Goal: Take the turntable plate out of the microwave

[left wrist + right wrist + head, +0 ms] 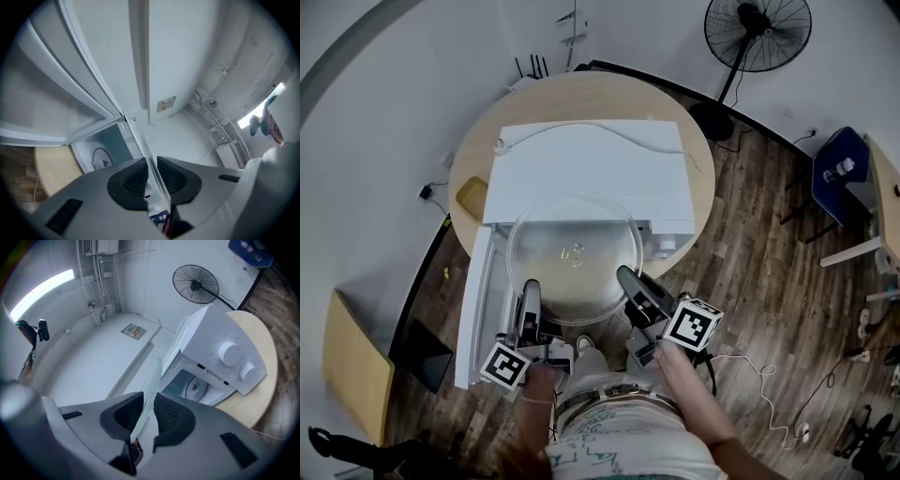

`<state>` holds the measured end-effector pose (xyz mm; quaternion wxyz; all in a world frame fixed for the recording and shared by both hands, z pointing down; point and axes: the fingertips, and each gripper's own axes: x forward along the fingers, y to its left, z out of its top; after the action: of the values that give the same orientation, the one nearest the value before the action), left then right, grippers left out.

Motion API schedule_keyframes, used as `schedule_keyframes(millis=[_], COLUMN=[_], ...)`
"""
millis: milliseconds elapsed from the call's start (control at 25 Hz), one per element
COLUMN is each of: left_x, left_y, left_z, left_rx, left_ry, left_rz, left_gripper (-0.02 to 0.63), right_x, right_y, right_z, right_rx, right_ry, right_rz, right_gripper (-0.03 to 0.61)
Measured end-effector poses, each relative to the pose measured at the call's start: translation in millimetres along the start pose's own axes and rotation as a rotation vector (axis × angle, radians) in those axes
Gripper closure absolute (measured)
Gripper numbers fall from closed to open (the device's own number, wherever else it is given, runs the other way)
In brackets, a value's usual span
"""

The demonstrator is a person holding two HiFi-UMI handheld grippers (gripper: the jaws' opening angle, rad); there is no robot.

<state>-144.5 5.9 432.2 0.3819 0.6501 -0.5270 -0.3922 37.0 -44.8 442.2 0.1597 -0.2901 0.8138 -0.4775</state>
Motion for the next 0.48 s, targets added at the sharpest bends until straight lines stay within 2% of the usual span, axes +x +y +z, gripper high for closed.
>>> schedule_keyframes(millis=[480], left_x=[61.5], left_y=[6.2], left_z=[8.8], left_rx=[-0.011], left_ry=[0.05], left_rz=[0.012], left_gripper=[0.55], right_x=[34.9], right_y=[-18.2], right_z=[38.4], right_rx=[0.028], right_ry=[-0.027], right_rz=[-0.033], right_gripper=[0.517])
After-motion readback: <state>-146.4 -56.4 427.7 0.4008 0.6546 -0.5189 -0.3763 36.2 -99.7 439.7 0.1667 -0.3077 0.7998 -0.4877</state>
